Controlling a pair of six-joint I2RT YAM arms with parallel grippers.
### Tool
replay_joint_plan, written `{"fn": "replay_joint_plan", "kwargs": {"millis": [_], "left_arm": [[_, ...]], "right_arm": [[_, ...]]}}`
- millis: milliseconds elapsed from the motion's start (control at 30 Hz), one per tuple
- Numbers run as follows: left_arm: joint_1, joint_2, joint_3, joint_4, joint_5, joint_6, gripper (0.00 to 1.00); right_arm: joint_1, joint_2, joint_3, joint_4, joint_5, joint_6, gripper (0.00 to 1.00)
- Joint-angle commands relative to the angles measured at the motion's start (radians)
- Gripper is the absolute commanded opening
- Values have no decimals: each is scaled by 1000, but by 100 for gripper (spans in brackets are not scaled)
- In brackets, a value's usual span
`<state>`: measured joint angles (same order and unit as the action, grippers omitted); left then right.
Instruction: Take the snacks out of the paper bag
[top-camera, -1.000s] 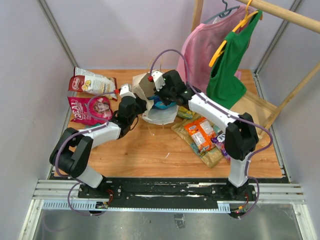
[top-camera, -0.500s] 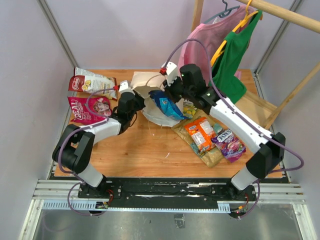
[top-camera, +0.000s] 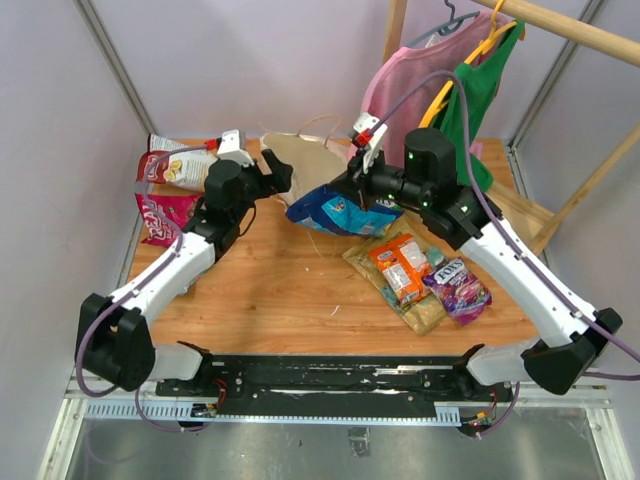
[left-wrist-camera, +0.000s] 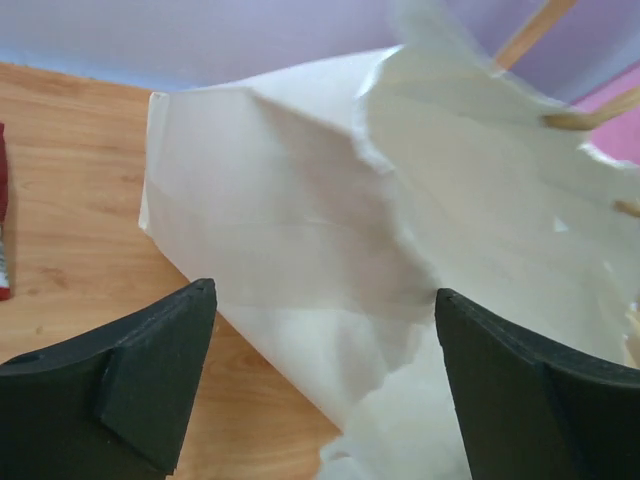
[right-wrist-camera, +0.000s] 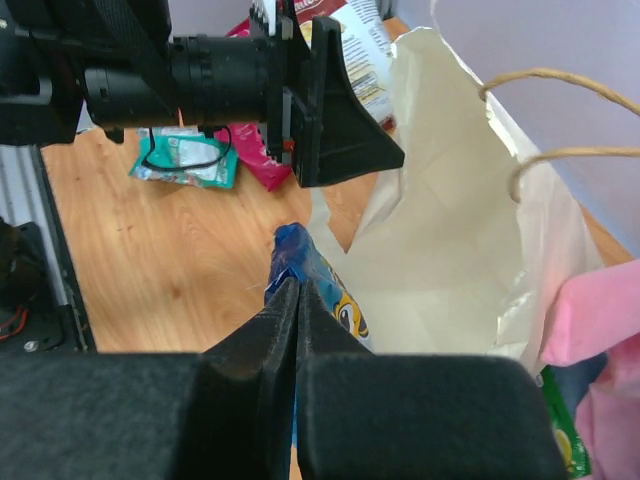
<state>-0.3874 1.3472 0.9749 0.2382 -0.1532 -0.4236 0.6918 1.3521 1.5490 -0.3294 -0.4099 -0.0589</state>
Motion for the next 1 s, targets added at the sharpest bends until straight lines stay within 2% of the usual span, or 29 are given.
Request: {"fn": "replay_joint_plan", "kwargs": {"millis": [0,233,467,633,800,833,967], "left_arm": [[19,-90,-3,-188,44,64,96],[39,-230,-84,-280,3,96,100],[40,-258,-128,-292,23,86,100],[39,-263,-210,-259,-5,64,99],[40,-263,-294,-238,-76,40,96],[40,-264,-310,-237,-100,38,96],[41,-279,-373,-216,-195,31,96]], "right_arm": [[19,-113,-65,172,-85,84,1],[54,-227,-145,190,-41,93,1],[93,-297,-152,141,-14,85,1],[118,-355,-283,177,38,122,1],[120,-338,-449,218,118,188,1],[122,-330,-476,219,129,201,5],[146,-308,-609,255,239,245,64]]}}
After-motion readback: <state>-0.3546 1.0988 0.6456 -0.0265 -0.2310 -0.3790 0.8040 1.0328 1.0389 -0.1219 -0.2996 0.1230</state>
